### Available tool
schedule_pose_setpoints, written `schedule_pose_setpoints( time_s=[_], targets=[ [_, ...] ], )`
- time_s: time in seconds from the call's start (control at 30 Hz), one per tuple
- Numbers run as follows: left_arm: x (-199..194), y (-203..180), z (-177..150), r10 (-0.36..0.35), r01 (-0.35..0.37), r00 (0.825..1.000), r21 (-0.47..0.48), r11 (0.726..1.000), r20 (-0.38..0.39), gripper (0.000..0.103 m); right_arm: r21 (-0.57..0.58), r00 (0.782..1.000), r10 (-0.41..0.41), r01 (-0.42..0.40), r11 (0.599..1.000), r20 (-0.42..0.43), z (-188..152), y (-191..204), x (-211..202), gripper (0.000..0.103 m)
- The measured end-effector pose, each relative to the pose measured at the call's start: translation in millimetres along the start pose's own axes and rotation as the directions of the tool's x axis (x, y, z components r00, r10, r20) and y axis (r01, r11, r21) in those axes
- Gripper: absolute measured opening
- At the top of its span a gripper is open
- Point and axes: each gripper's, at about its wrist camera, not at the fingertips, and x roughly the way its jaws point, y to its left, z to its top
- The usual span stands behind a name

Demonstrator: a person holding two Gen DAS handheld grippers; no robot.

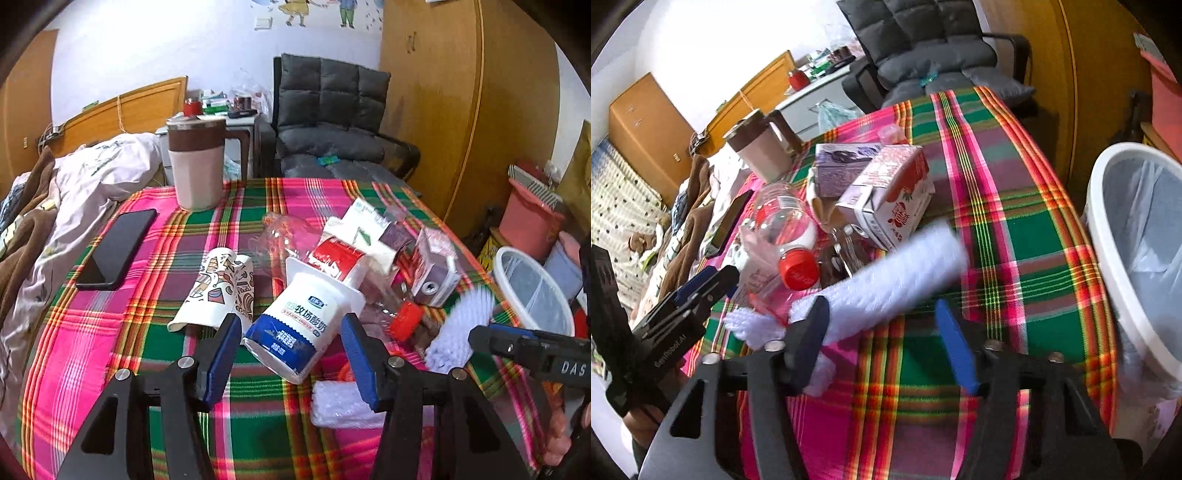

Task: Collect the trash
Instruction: 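Reach the right tool to the white mesh foam sleeve and close on it, then carry the foam sleeve with the right tool over the white bin and release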

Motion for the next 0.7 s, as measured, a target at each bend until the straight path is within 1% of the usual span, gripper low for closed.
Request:
schedule_pose_setpoints(
  time_s=[0.03, 0.1, 0.13, 0.17, 0.23, 0.43, 0.53, 0.7],
  targets=[
    [4.9, 0.3, 0.2, -0.004, 0.004, 1.000, 0.004, 1.000, -0.011, 0.056, 0.003, 1.000, 0.002, -0.002, 1.000, -0.003, -0.1, -1.0, 0.4, 0.042],
    [14.5, 1.0, -0.7, 0.000, 0.000, 1.000, 0.016, 1.000, -0.031, 0.057, 0.010, 1.000, 0.016, -0.016, 1.000, -0.004, -0.4, -3.5, 0.1, 0.036],
    [16.6, 0.7, -0.8, 0.000, 0.001, 0.999, 0.020, 1.000, -0.032, 0.058, 0.007, 1.000, 0.018, -0.018, 1.000, -0.004, -0.4, -4.1, -0.2, 0.028],
    [19.4, 0.8, -0.9, -0.005, 0.006, 0.999, 0.023, 1.000, -0.036, 0.059, 0.003, 1.000, 0.023, -0.023, 1.000, -0.001, -0.9, -4.7, -1.6, 0.019],
    [21.0, -0.7, -0.9, -0.005, 0.006, 0.999, 0.030, 1.000, -0.033, 0.059, -0.006, 1.000, 0.022, -0.022, 1.000, 0.005, 2.1, -5.5, -1.7, 0.009],
    [18.8, -7.0, -4.5, -0.008, 0.010, 0.999, 0.050, 0.999, -0.032, 0.057, 0.004, 0.999, 0.034, -0.034, 0.999, 0.013, 6.4, -14.8, -2.4, 0.005],
    [13.7, -6.3, -7.5, -0.025, 0.025, 0.999, 0.026, 0.999, -0.033, 0.055, 0.006, 0.999, 0.042, -0.042, 0.999, 0.021, 5.0, -18.4, -7.1, 0.005],
    [-0.4, -5.7, -13.5, -0.016, 0.016, 1.000, -0.002, 1.000, -0.021, 0.054, 0.004, 0.998, 0.055, -0.055, 0.998, 0.037, 1.5, -21.0, -16.5, 0.005]
  ],
)
